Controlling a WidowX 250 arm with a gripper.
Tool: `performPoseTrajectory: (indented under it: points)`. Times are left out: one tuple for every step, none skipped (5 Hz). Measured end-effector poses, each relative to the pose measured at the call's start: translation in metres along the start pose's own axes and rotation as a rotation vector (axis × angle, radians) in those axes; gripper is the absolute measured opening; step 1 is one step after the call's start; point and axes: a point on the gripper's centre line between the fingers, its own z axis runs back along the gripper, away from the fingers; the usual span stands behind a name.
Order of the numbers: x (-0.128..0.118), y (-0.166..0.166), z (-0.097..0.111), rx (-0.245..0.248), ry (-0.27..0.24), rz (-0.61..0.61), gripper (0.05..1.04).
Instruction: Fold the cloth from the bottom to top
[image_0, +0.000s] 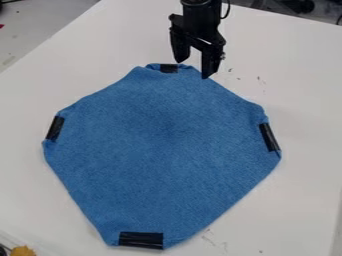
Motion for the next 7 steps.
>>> performPoseTrajectory:
  points:
    - [-0.006,-0.002,-0.013,-0.013,0.028,0.014,1.001]
    - [-0.033,-0.014,-0.029,-0.011,0.052,0.055,1.001]
    - [-0.048,-0.030,-0.012,0.029,-0.004,0.097,1.001]
    - [-0.080,-0.050,0.003,0.059,-0.020,0.182,1.001]
    - [-0.119,-0.082,0.013,0.064,-0.010,0.293,1.001]
    - [-0.155,-0.110,0.012,0.010,0.036,0.378,1.001]
    - [-0.175,-0.129,0.012,-0.025,0.065,0.397,1.001]
